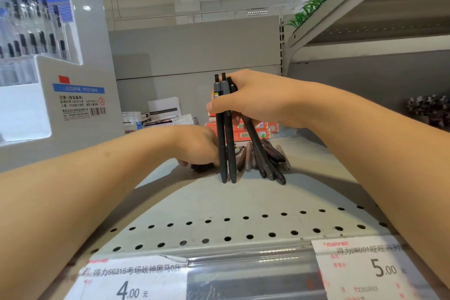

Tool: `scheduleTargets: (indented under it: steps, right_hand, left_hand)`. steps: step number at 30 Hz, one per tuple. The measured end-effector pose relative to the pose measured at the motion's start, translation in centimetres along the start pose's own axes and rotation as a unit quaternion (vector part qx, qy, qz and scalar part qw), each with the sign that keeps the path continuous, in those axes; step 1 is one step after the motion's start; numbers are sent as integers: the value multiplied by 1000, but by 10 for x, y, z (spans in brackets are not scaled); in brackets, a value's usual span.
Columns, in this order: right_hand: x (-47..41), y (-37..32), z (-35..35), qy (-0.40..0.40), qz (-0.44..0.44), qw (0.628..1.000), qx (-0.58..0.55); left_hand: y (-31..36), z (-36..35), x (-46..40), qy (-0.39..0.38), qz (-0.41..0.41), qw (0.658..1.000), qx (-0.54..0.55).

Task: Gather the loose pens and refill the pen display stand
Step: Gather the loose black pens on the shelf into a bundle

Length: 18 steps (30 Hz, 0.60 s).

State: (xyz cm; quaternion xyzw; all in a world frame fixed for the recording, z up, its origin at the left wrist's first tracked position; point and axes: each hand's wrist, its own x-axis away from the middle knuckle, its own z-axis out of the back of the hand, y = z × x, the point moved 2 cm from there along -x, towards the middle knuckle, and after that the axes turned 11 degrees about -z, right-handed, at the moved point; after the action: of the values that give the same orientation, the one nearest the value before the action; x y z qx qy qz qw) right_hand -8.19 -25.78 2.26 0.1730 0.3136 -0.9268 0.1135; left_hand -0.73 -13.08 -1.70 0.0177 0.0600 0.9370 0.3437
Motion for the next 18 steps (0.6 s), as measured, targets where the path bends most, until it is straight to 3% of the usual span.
scheduleTargets:
  steps: [3,10,14,18]
  right_hand:
    - [0,3,4,6,-14,1000,6]
    - [4,6,6,-24,-44,997,-52]
    - [4,8,9,-25,-57,995,-79]
    - [4,9,8,-32,-66,990,-124]
  left_hand:
    - [-9,4,3,-47,8,999,7]
    - [-22,11,13,-38,23,996,72]
    - [-24,17,20,9,13,994,109]
    - [-18,27,28,90,-53,967,233]
